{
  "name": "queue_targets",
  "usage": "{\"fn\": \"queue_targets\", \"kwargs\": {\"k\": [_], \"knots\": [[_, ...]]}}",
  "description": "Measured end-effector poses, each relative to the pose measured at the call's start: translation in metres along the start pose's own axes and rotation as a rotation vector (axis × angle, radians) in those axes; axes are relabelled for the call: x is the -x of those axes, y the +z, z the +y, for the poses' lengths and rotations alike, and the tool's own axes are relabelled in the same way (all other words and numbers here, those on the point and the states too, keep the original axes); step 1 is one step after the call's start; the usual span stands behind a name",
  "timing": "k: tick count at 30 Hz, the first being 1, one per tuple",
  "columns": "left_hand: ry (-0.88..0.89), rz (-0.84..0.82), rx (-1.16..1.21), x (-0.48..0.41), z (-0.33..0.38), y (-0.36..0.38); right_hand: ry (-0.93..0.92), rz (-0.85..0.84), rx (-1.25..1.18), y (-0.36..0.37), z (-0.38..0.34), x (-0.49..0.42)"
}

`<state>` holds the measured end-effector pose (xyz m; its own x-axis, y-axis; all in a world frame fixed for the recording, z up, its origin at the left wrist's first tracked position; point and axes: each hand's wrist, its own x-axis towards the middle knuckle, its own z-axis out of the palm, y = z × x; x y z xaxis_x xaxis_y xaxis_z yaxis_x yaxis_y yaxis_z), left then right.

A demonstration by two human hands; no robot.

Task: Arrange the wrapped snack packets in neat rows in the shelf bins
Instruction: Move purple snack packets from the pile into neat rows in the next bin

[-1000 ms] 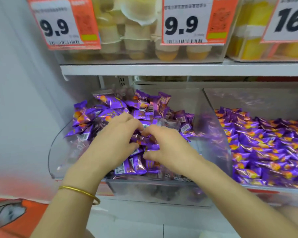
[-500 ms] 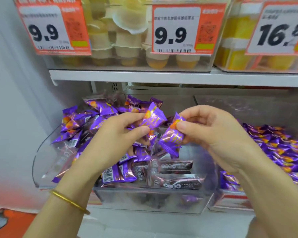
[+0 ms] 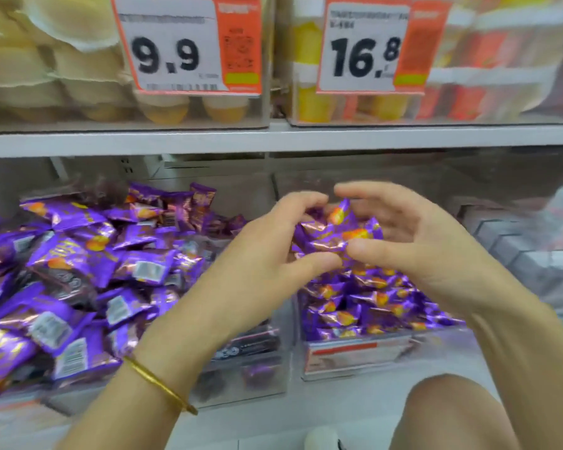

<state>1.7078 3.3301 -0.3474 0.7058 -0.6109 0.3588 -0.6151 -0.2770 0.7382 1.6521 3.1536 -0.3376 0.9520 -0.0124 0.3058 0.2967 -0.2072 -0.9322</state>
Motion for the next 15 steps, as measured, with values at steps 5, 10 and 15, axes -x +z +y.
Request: {"fn": "queue_targets", "kwargs": {"k": [5, 10, 15], "knots": [[0.088, -0.059, -0.202, -0.023, 0.01, 0.036, 0.094, 0.121, 0.03, -0.049, 0.02, 0.026], [0.138, -0.056, -0.36, -0.039, 0.006, 0.045, 0.243, 0.061, 0.122, -0.071, 0.047, 0.043], [0.084, -0.215, -0.58, -0.04, 0.006, 0.051, 0.214, 0.108, 0.208, -0.068, 0.059, 0.041]]}}
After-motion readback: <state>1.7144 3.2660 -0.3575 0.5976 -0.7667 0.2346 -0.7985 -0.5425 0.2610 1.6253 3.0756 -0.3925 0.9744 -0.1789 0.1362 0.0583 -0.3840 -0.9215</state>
